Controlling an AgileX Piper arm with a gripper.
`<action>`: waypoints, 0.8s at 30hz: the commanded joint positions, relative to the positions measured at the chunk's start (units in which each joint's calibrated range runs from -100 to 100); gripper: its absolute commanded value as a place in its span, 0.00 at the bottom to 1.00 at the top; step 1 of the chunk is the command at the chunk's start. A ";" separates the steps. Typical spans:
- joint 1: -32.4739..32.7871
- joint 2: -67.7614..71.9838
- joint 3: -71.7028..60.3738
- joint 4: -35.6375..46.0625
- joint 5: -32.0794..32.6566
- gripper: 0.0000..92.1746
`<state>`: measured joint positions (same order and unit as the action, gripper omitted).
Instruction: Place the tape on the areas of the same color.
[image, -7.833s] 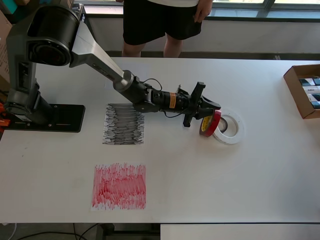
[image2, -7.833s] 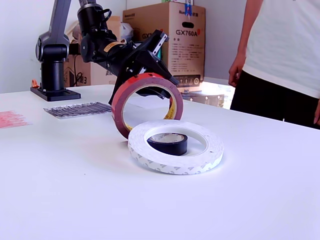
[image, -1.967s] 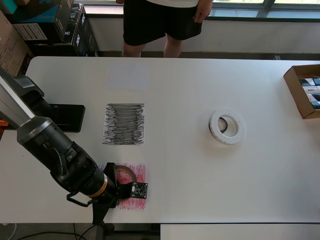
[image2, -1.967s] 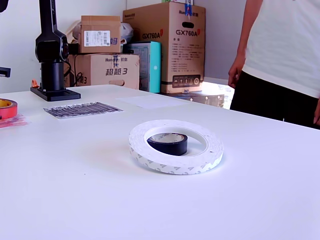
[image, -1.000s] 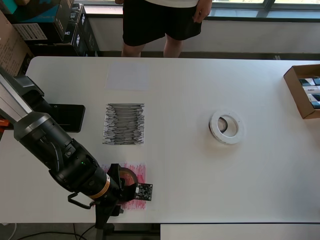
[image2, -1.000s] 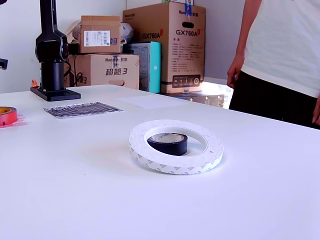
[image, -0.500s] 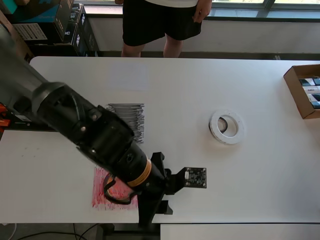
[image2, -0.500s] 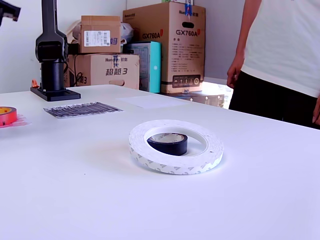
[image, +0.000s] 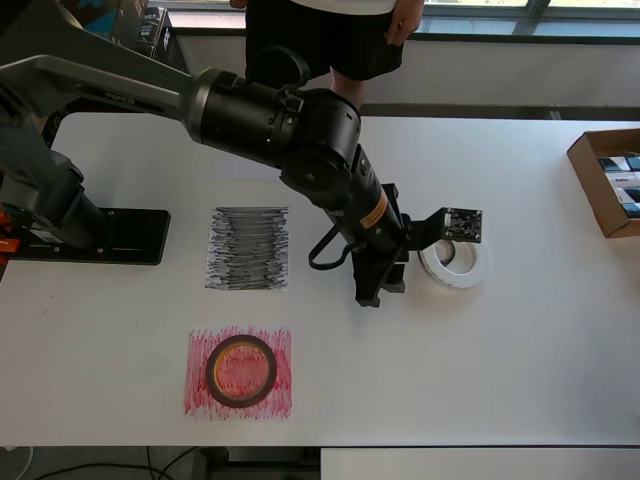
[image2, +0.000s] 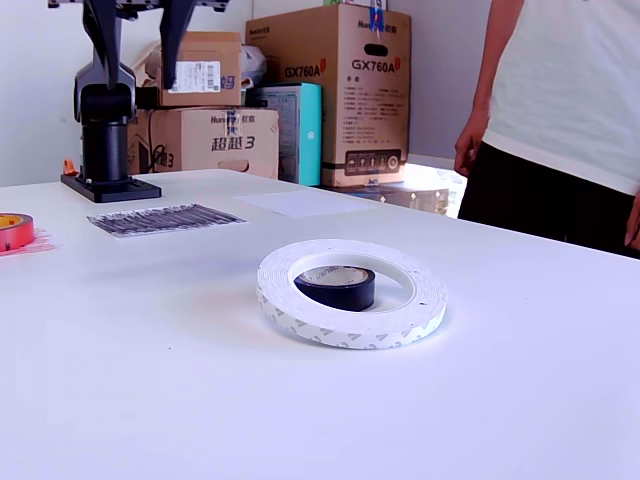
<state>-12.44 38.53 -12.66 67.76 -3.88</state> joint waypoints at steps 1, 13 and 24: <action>2.82 7.03 -8.10 5.09 9.04 0.55; 4.24 23.03 -31.54 14.85 16.99 0.55; 4.24 25.74 -32.82 16.21 22.55 0.55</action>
<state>-7.99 64.20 -45.71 83.39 16.80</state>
